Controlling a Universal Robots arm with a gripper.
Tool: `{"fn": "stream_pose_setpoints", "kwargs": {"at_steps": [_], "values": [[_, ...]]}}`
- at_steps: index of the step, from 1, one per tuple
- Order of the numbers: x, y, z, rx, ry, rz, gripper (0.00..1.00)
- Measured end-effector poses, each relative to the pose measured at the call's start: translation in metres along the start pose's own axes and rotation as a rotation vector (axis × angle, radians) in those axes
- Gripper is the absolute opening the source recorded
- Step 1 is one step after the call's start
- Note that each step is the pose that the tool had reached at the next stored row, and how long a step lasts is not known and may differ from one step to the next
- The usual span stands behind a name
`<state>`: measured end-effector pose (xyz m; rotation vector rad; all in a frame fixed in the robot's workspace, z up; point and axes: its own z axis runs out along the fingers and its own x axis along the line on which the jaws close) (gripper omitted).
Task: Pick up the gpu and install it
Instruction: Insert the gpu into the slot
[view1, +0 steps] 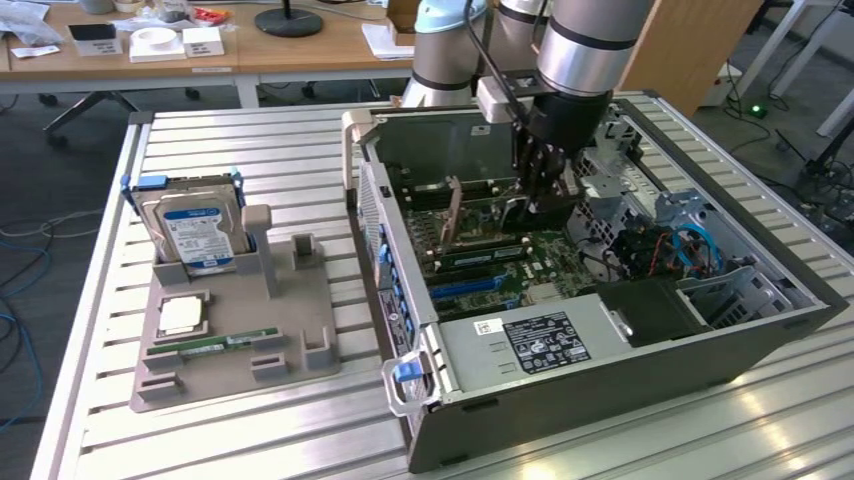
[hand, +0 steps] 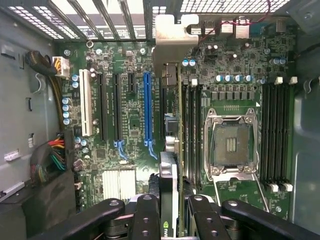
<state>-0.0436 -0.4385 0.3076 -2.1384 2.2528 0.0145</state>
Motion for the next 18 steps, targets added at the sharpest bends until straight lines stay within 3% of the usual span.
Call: {"fn": "stream_pose_setpoints", "kwargs": {"at_steps": [18], "values": [[0.017, 0.0011, 0.0002, 0.0006, -0.0009, 0.014, 0.27]]}}
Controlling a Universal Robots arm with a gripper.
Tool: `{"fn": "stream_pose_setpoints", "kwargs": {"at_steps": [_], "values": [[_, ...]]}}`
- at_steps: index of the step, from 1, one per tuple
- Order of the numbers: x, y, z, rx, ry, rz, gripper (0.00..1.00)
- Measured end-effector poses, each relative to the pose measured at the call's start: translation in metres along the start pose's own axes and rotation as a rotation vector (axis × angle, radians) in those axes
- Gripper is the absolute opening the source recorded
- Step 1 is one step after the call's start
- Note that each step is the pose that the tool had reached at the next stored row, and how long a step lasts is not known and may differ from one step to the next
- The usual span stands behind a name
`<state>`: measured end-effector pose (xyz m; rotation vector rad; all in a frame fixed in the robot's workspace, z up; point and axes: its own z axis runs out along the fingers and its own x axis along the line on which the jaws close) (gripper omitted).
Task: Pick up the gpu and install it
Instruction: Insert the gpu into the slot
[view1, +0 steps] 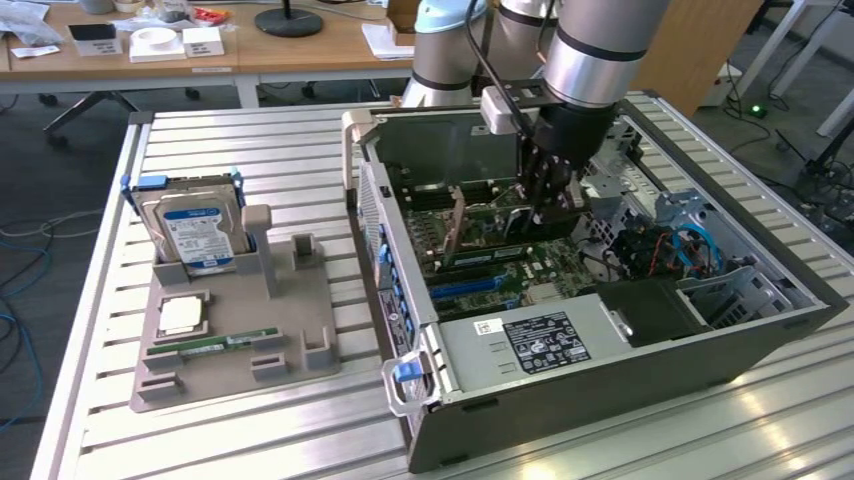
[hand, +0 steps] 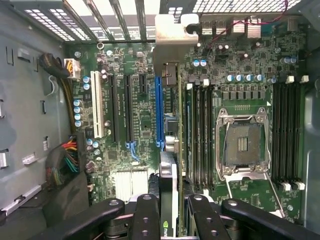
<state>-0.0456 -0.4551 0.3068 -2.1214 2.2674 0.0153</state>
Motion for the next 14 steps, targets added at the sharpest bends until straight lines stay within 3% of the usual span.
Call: {"fn": "stream_pose_setpoints", "kwargs": {"at_steps": [14], "values": [[0.001, 0.0162, 0.0008, 0.0026, -0.0003, 0.0, 0.27]]}}
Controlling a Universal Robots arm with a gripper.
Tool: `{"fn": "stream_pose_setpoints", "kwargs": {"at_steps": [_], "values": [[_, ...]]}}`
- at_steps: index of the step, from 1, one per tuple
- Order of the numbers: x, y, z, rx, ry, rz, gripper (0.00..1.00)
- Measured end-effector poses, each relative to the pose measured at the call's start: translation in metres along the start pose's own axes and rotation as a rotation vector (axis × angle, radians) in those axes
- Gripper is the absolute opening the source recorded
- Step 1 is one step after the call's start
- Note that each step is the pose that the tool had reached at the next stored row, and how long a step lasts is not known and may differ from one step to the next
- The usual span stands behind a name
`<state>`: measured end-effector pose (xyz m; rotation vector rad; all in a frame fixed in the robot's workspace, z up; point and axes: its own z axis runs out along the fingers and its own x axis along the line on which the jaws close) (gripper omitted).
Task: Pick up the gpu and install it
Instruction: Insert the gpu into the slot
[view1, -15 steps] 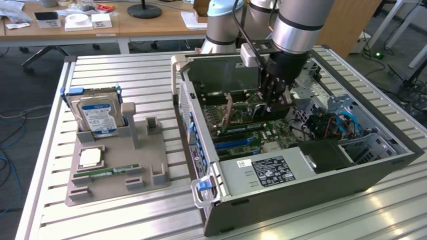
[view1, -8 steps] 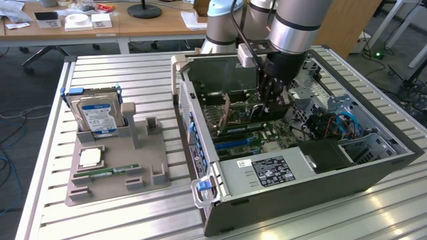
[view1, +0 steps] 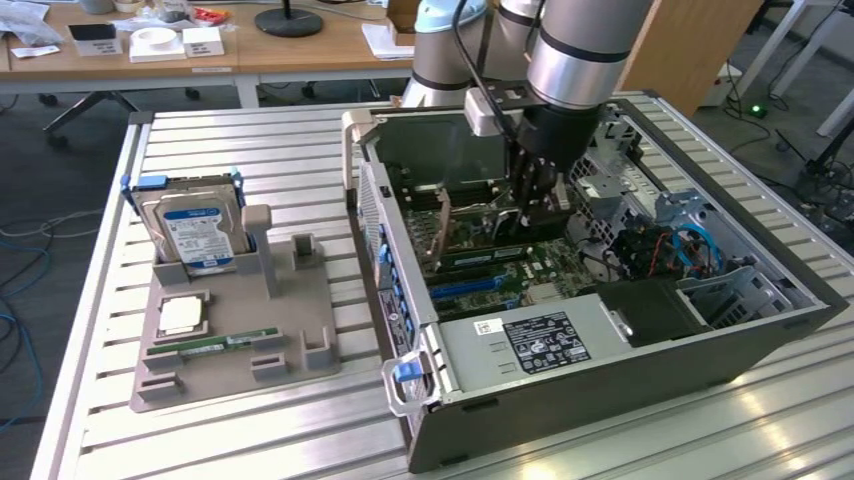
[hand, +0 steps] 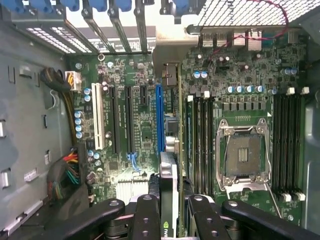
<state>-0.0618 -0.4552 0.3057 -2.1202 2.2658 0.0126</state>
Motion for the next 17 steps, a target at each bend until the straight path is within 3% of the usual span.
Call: {"fn": "stream_pose_setpoints", "kwargs": {"at_steps": [17], "values": [[0.002, 0.0092, 0.0174, 0.0067, -0.0003, 0.0, 0.27]]}}
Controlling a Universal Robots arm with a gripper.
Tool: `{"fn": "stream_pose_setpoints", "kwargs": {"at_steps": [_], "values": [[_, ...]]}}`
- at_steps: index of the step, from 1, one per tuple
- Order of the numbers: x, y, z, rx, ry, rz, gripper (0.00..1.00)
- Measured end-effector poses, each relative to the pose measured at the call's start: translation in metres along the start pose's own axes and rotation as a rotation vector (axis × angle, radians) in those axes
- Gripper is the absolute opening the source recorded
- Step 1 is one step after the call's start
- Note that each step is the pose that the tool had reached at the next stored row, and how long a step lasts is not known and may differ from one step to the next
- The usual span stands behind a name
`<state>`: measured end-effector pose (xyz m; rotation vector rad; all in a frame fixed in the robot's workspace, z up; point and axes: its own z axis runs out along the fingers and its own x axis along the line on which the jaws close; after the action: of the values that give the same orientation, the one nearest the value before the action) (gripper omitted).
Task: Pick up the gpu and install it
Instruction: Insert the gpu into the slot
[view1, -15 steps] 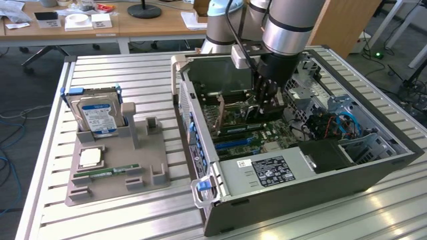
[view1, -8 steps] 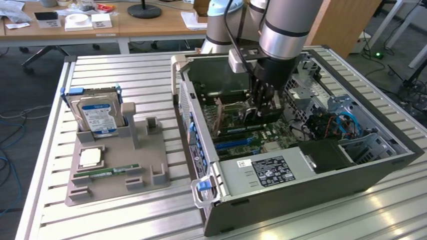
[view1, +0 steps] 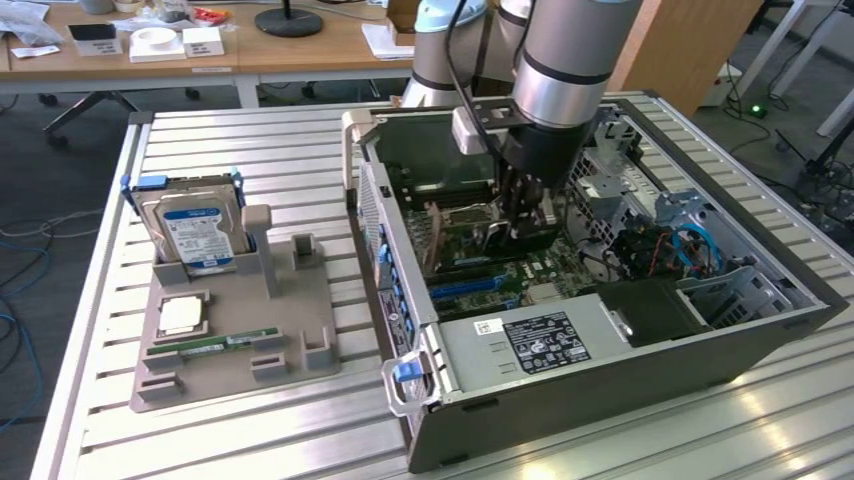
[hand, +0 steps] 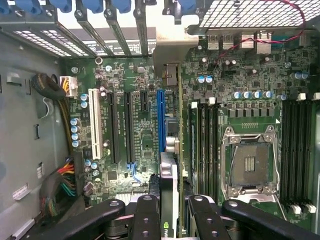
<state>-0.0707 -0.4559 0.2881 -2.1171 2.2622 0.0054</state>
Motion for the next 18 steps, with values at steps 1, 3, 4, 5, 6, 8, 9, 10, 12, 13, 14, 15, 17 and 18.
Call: {"fn": "stream_pose_setpoints", "kwargs": {"at_steps": [1, 3, 4, 5, 6, 8, 9, 10, 12, 13, 14, 15, 17, 18], "values": [[0.0001, 0.0004, 0.0007, 0.0003, 0.0, 0.0, 0.27], [0.0003, 0.0011, 0.0021, 0.0008, -0.0001, 0.0, 0.27], [0.0005, 0.0014, 0.0028, 0.001, -0.0001, 0.0, 0.27], [0.0006, 0.0018, 0.0035, 0.0014, -0.0001, 0.0, 0.27], [0.0007, 0.0022, 0.0042, 0.0016, -0.0001, 0.0, 0.27], [0.0009, 0.0029, 0.0049, 0.0019, 0.0, 0.0, 0.27], [0.0009, 0.0032, 0.0049, 0.0019, 0.0002, 0.0, 0.27], [0.0011, 0.0034, 0.0051, 0.002, -0.0002, 0.0, 0.27], [0.0024, 0.004, 0.0053, 0.0021, -0.0003, 0.0, 0.27], [0.0031, 0.0043, 0.0052, 0.002, -0.0001, 0.0, 0.27], [0.0033, 0.0045, 0.0053, 0.0021, -0.0002, 0.0, 0.27], [0.0034, 0.0049, 0.0054, 0.002, 0.0001, 0.0, 0.27], [0.0035, 0.0058, 0.0064, 0.002, -0.0001, 0.0, 0.27], [0.0036, 0.0063, 0.0067, 0.002, 0.0, 0.0, 0.27]]}}
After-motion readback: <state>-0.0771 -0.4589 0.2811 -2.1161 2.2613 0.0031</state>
